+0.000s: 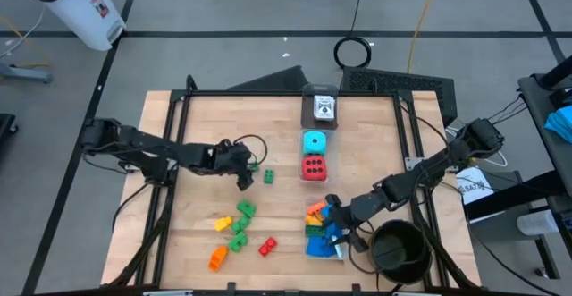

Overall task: Pick & Place Toys
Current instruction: Put the green 4 stud game piece into the bottom transparent bin

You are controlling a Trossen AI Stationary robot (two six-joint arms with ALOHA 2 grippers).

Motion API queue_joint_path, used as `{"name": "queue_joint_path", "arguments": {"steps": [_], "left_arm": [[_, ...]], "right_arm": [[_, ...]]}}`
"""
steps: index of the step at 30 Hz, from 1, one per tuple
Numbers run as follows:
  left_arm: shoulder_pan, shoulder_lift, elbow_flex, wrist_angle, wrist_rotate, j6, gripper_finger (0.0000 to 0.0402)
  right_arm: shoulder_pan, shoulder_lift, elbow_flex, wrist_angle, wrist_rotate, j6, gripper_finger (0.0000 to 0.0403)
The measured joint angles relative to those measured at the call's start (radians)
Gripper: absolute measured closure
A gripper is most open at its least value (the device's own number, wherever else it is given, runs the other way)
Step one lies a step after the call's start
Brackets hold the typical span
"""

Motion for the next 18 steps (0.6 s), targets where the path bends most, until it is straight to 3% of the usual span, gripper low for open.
{"name": "queue_joint_path", "arguments": {"steps": [5,11,18], "left_arm": [[0.075,0.081,-0.002,0.044,0.137,0.14,0.0067],[0.127,0.191,-0.002,0.061,0.159,0.221,0.0066],[0.134,0.217,0.0,0.071,0.179,0.257,0.0085]], "right_arm": [[-0.012,0.0,0.0,0.003,0.0,0.002,0.0185],[-0.012,0.0,0.0,0.003,0.0,0.003,0.019],[-0.012,0.0,0.0,-0.005,0.0,0.003,0.019]]}}
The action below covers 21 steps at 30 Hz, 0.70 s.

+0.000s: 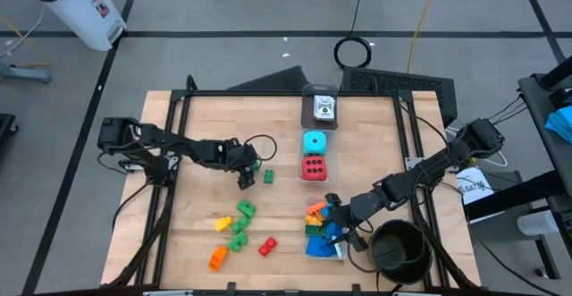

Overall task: Pick & Place Toys
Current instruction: Put the green 4 stud game piece into the bottom transparent bin

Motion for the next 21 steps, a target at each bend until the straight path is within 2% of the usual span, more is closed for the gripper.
{"name": "queue_joint_path", "arguments": {"steps": [4,14,21], "left_arm": [[-0.015,0.001,0.0,0.002,-0.015,0.019,0.0113],[-0.033,0.003,-0.002,0.041,0.014,0.25,0.0174],[-0.033,0.004,-0.002,0.069,0.026,0.214,0.0225]], "right_arm": [[0.0,0.0,0.0,0.0,0.0,0.0,0.019],[0.0,0.0,0.0,0.0,0.0,0.0,0.019],[0.0,0.0,0.0,-0.001,0.0,0.0,0.019]]}}
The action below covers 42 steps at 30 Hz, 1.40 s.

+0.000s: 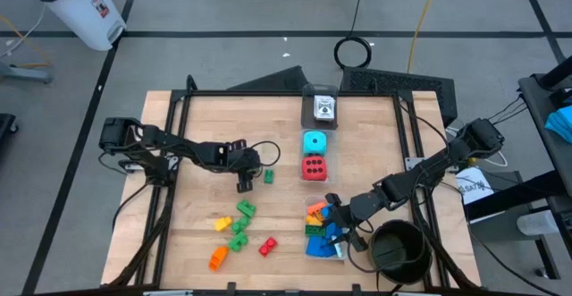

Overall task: Pick & Place Toys
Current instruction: Put the green 4 stud game piece into the bottom transparent bin

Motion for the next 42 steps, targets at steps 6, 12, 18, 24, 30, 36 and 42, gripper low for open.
{"name": "queue_joint_path", "arguments": {"steps": [6,12,18,24,30,36,42], "left_arm": [[-0.001,0.001,0.0,0.002,0.016,-0.007,0.0257],[-0.048,-0.043,-0.005,-0.014,-0.017,-0.016,0.0257],[-0.161,-0.153,0.01,0.023,-0.098,-0.069,0.0257],[-0.281,-0.178,0.014,0.356,-0.139,-0.01,0.0257],[-0.339,-0.145,0.013,0.588,-0.146,0.079,0.0257],[-0.34,-0.093,0.014,0.776,-0.138,0.111,0.0257],[-0.341,-0.08,0.014,0.829,-0.135,0.147,0.0257]], "right_arm": [[0.0,0.0,0.0,0.0,0.0,0.0,0.019],[0.0,0.0,0.0,0.011,0.001,-0.001,0.019],[0.0,0.0,0.001,0.02,0.074,-0.039,0.019],[0.0,0.001,0.001,0.101,0.331,-0.18,0.019],[-0.025,0.001,0.002,0.243,0.572,-0.285,0.0184],[-0.092,0.054,0.002,0.41,0.575,-0.347,0.0143],[-0.158,0.135,0.002,0.586,0.495,-0.346,0.0099]]}}
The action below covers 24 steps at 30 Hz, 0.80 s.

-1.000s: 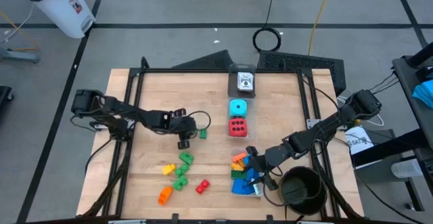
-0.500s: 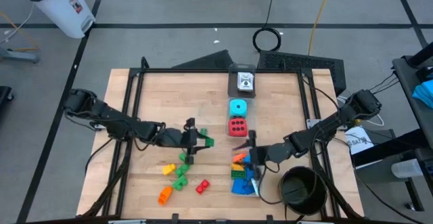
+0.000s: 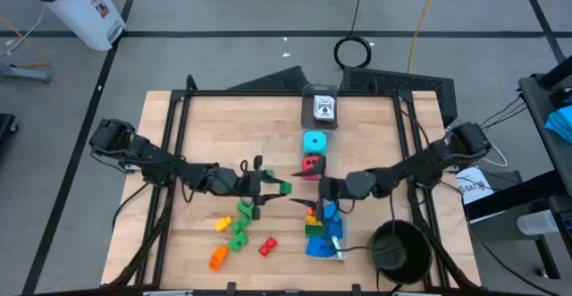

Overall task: Pick & Place Toys
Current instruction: Put the green 4 stud game piece into the bottom transparent bin

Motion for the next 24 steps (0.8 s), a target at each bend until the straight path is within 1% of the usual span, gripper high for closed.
{"name": "queue_joint_path", "arguments": {"steps": [3,6,15,19,24], "left_arm": [[0.0,-0.001,0.0,0.01,0.021,0.004,0.0257],[-0.002,-0.001,0.0,0.018,0.031,0.007,0.0257],[-0.007,-0.001,0.0,0.022,0.031,0.002,0.0257],[-0.007,-0.001,0.0,0.025,0.03,-0.004,0.0255],[-0.007,-0.001,0.0,0.02,0.021,-0.004,0.0251]], "right_arm": [[-0.031,0.028,0.0,0.071,-0.087,0.052,0.0102],[-0.049,0.05,0.0,0.099,-0.131,0.079,0.0121],[-0.058,0.098,0.0,0.169,-0.142,0.085,0.0189],[-0.062,0.115,0.0,0.202,-0.185,0.086,0.022],[-0.065,0.121,0.0,0.208,-0.182,0.085,0.0271]]}}
